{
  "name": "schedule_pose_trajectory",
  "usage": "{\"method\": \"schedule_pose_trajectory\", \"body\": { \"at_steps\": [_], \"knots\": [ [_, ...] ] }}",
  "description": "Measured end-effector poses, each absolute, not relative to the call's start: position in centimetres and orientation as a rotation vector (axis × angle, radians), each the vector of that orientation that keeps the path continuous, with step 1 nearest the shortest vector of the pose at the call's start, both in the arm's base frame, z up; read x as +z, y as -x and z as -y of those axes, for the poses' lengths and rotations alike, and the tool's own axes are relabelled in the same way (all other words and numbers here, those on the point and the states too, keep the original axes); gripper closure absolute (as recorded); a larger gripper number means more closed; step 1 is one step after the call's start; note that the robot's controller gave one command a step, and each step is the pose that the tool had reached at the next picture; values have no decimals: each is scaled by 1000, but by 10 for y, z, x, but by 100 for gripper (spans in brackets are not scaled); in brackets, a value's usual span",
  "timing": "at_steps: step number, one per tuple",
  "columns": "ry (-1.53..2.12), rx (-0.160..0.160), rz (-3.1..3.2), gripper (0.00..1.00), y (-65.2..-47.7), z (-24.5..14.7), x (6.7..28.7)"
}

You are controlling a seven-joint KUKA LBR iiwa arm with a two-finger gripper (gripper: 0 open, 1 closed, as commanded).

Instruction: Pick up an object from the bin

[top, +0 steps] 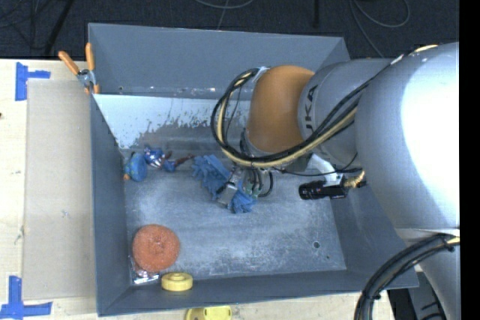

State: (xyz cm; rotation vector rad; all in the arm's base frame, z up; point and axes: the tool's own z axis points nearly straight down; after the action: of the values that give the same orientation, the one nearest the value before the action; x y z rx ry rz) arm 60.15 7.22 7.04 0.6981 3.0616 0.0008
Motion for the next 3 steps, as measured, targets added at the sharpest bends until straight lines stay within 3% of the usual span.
{"method": "schedule_pose_trajectory", "body": {
  "at_steps": [2, 3],
  "knots": [
    [-700, -2, -3067, 100, -600, -72, 75],
    [-700, -4, -3072, 100, -598, -72, 94]
  ]
}}
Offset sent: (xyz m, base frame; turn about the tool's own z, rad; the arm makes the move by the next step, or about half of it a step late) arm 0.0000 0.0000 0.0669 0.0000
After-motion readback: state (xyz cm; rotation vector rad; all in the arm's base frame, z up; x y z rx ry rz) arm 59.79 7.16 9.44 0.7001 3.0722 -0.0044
